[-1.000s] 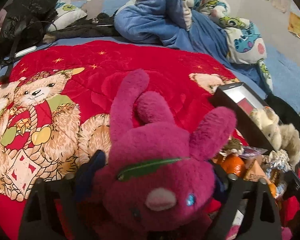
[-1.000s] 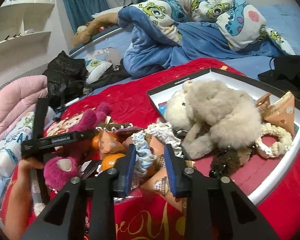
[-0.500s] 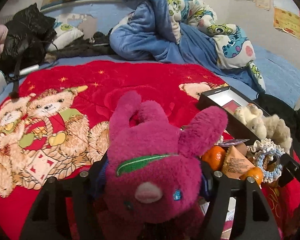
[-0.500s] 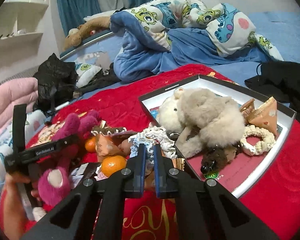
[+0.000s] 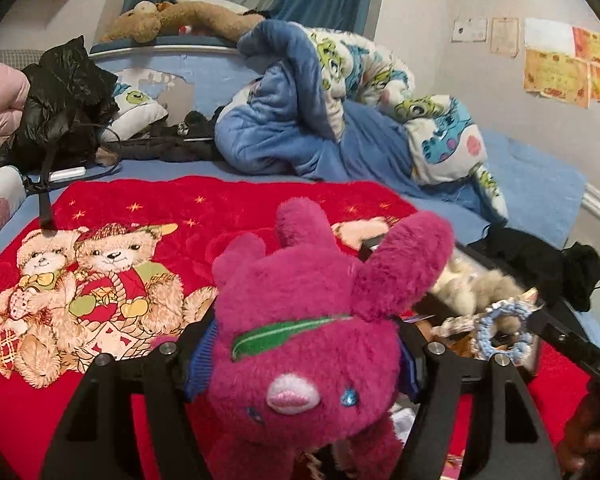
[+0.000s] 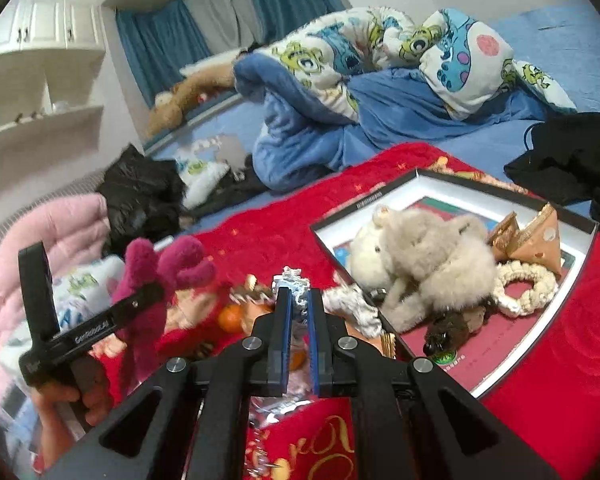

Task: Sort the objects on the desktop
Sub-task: 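Lift and carry the pink bunny with the left tool over the black box, then lower the bunny into the box and open the left tool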

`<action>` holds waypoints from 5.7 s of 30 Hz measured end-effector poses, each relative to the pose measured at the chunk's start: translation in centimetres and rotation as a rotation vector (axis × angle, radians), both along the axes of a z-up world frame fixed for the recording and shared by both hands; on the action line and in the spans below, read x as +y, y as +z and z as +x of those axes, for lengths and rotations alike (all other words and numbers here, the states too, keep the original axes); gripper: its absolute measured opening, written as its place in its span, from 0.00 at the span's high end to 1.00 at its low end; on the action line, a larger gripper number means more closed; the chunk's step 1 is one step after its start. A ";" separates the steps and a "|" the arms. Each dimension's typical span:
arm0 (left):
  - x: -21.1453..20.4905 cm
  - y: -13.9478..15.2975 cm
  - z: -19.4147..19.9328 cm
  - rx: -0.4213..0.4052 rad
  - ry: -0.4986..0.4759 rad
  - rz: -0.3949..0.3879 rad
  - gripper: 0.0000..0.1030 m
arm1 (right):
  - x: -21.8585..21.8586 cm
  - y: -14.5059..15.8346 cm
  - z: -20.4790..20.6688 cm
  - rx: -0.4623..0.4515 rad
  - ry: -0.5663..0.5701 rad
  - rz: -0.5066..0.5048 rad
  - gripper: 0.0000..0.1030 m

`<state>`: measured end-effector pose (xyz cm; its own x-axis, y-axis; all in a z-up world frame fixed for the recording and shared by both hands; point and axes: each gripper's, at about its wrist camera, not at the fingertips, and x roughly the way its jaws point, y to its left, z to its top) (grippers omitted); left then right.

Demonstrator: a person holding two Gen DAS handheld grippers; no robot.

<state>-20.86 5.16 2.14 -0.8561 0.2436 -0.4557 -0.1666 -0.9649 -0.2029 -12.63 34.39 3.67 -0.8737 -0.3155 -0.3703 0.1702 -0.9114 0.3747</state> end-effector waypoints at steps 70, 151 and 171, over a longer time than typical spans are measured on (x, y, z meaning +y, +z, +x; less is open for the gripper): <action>30.9 12.8 -3.8 -0.062 -0.260 -0.079 0.29 | 14.7 3.4 4.6 0.087 -0.185 -0.077 0.92; 36.4 -0.4 -16.9 -0.173 -0.134 -0.272 0.12 | 15.9 -4.1 -2.2 -0.020 -0.083 0.046 0.77; 36.8 0.9 -15.6 -0.129 -0.148 -0.293 0.00 | 18.1 -4.0 -0.9 0.047 -0.069 -0.106 0.00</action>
<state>-36.44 41.95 3.03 -0.7524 0.2035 -0.6265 -0.2998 -0.9527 0.0505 -13.51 52.53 -0.28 -0.9103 -0.2890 -0.2964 0.1277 -0.8771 0.4630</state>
